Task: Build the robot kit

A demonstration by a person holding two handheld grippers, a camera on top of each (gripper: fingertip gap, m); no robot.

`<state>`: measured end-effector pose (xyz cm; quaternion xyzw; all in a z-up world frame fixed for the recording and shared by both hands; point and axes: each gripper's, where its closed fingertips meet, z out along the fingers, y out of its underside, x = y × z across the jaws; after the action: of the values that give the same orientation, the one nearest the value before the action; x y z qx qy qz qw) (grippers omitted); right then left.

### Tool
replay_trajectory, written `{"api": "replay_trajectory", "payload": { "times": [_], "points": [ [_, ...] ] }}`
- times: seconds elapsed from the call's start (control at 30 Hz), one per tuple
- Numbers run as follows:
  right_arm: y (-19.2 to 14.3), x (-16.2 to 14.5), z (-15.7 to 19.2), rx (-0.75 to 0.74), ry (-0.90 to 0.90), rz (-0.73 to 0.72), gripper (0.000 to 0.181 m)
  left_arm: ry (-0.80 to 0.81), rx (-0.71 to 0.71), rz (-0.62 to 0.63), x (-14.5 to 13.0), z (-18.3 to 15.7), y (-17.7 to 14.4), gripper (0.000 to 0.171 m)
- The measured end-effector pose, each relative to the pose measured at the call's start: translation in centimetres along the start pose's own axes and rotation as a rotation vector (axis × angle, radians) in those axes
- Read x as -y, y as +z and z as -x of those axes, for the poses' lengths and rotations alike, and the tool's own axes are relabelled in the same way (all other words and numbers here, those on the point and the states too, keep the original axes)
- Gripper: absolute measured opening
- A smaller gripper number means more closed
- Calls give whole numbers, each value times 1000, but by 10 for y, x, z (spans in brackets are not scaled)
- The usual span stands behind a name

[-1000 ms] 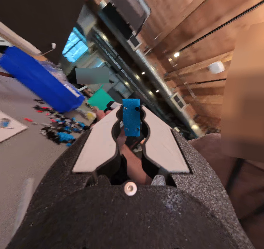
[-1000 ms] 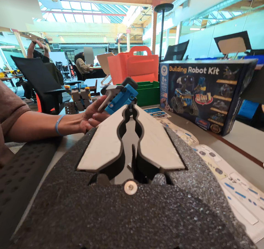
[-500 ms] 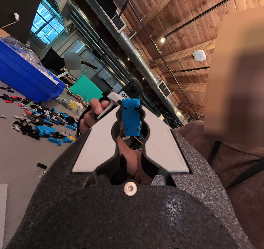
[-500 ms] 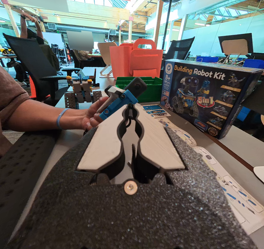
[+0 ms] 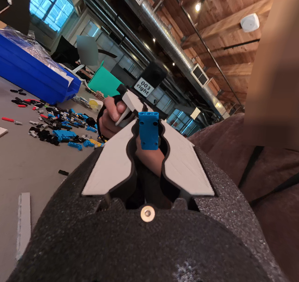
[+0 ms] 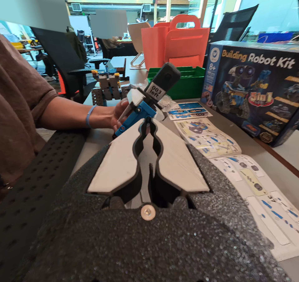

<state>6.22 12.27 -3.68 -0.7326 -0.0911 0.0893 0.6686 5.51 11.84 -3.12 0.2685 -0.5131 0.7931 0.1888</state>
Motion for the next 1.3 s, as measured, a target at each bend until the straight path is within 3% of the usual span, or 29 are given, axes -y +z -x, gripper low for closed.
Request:
{"api": "replay_trajectory", "payload": {
  "times": [0.17, 0.3, 0.57, 0.8, 1.03, 1.3],
  "points": [
    [-1, -8, 6, 44, 7, 55, 3, 24, 23, 58, -8, 2, 0, 22],
    [-1, -14, 1, -3, -44, 101, 4, 12, 51, 66, -10, 8, -2, 22],
    [1, -15, -1, -39, -94, 106, 3, -39, 30, 39, -9, 9, -3, 22],
    [0, -17, -1, 15, 17, 75, 4, -63, 24, 32, -9, 10, -3, 22],
    [2, -16, -4, -37, -45, 80, 3, -75, 23, 16, -7, 11, -4, 22],
    [4, -20, -8, -64, -35, 76, 3, -39, 113, 45, -8, 20, -7, 23]
  ]
}}
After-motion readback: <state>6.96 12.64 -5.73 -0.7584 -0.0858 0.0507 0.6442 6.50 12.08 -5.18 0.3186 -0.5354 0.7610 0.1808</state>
